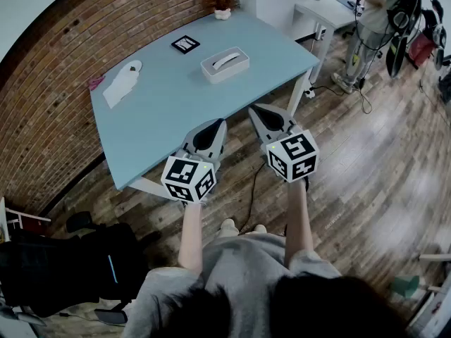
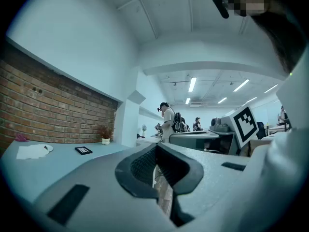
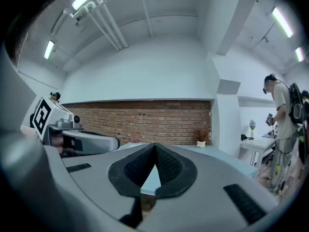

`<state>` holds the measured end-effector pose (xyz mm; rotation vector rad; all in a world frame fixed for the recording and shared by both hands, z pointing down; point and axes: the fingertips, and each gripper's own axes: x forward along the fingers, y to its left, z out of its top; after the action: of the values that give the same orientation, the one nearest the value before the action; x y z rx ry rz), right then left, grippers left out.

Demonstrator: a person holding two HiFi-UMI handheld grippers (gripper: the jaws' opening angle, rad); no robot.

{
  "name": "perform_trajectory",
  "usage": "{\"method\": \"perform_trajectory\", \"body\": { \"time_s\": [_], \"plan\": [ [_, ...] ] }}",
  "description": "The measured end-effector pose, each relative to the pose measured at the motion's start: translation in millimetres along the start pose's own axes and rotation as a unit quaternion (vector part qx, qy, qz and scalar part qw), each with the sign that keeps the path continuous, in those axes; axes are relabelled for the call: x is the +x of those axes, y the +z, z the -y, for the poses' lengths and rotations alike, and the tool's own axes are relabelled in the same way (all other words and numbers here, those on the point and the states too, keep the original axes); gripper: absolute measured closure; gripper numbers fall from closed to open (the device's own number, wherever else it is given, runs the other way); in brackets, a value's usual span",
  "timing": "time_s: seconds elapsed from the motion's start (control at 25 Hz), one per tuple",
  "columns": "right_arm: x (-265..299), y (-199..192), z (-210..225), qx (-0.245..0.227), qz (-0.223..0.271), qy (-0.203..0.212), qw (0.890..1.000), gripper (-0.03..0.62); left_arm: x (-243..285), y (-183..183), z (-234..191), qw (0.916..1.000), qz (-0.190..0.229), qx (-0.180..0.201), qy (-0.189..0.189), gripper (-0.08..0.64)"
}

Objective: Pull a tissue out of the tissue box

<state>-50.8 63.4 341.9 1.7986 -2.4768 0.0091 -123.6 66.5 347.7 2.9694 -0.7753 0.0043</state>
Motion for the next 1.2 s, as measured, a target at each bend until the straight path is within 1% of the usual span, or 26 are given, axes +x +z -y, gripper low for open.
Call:
{"method": "perform_trajectory", "body": {
  "time_s": [0.28,0.52,0.64,0.8,0.92,1.04,1.2],
  "plan": [
    [-4,0,9,0.001,0.0,-0.001,1.0,0.594,6,-1,5,1.0,0.0,-0.001,-0.001,0.557],
    [-9,3,17,-0.011,-0.001,-0.002,1.0,0.594,15,0,12,1.0,0.004,-0.005,-0.006,0.557],
    [-21,3,26,-0.003,-0.001,0.004,1.0,0.594,23,0,22,0.9999,0.008,-0.01,-0.006,0.557],
    [-38,-3,40,0.006,-0.002,0.0,1.0,0.594,31,-4,35,0.9998,0.005,-0.019,0.005,0.557],
    [-44,-11,48,0.011,-0.007,0.001,1.0,0.594,33,-13,42,0.9994,0.005,-0.032,0.013,0.557],
    [-40,-18,50,0.009,-0.015,0.011,1.0,0.594,36,-24,42,0.999,-0.007,-0.04,0.021,0.557],
    [-26,-21,64,0.015,-0.01,0.013,1.0,0.594,53,-22,30,0.9992,-0.008,-0.033,0.021,0.557]
  ]
}}
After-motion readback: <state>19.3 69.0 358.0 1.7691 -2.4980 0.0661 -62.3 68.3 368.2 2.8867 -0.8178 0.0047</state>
